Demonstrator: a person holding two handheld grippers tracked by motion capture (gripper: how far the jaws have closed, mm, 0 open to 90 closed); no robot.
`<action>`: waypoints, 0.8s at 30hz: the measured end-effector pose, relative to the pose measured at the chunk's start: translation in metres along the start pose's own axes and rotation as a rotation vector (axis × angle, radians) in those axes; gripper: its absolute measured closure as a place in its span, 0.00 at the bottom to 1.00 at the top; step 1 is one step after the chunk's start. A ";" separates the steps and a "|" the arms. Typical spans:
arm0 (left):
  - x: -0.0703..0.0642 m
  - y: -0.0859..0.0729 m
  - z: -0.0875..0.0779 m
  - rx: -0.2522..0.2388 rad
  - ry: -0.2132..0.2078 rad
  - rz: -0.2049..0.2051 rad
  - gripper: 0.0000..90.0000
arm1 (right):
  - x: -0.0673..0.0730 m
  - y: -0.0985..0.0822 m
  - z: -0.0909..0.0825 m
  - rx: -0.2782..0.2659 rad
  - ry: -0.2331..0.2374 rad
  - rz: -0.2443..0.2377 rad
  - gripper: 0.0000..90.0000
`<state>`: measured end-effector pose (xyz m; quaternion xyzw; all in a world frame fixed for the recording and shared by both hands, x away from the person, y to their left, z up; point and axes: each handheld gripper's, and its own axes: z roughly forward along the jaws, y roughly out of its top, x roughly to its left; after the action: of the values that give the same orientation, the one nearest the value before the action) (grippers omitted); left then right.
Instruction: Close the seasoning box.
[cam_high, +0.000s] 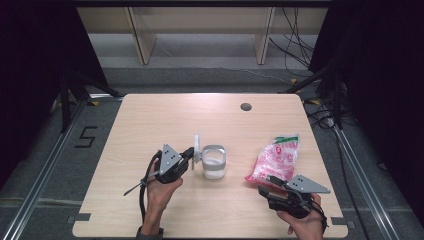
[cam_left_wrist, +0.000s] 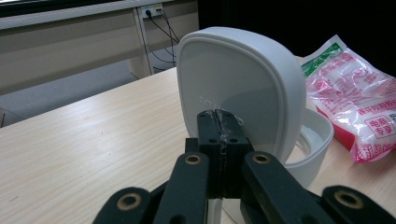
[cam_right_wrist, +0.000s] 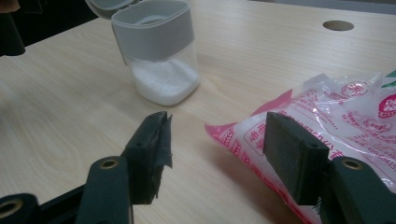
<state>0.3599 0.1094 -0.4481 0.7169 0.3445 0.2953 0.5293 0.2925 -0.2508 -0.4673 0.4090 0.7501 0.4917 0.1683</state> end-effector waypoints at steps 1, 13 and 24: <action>0.000 0.000 0.000 0.004 -0.001 0.008 0.99 | 0.000 0.000 0.000 -0.001 0.001 0.003 0.46; -0.008 0.002 0.003 -0.008 -0.019 0.014 0.99 | 0.001 0.000 0.000 0.010 0.001 0.005 0.46; -0.011 0.001 0.001 -0.029 -0.066 0.036 0.88 | -0.002 0.000 0.000 0.002 0.001 -0.026 0.46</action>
<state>0.3540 0.1000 -0.4484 0.7244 0.3096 0.2860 0.5455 0.2939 -0.2521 -0.4674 0.3991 0.7560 0.4888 0.1737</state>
